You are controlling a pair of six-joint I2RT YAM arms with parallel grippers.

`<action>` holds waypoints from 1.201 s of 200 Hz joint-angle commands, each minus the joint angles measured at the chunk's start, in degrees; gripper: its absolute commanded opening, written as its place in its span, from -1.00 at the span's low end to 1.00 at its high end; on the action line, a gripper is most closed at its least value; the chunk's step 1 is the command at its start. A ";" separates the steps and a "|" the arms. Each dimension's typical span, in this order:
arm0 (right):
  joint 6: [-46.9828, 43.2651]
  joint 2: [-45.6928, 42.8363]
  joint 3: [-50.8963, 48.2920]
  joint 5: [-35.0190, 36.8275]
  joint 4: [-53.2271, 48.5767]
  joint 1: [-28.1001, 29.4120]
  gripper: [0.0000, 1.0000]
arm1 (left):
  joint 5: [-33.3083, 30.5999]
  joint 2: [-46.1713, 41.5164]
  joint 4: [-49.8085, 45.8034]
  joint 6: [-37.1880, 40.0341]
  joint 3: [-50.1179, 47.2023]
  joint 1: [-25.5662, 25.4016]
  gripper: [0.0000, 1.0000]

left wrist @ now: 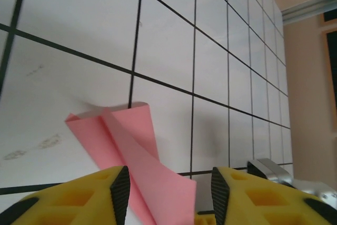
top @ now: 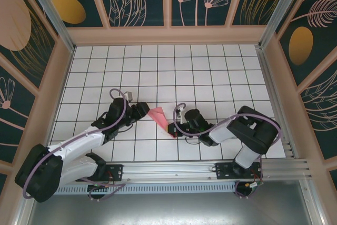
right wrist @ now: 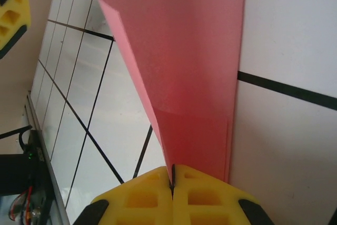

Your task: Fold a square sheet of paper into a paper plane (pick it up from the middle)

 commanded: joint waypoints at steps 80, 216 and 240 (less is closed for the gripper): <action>7.09 7.34 1.70 -5.13 -0.23 -1.70 -1.00 | 11.21 2.26 13.13 1.75 -4.10 0.17 -0.27; 10.18 8.89 2.93 -3.80 -4.10 -1.69 -1.00 | 11.31 17.91 28.02 -0.35 -0.46 -8.24 -0.29; 10.27 9.15 2.97 -3.85 -4.23 -1.74 -1.00 | 11.79 20.17 29.88 -0.14 -0.22 -8.34 -0.26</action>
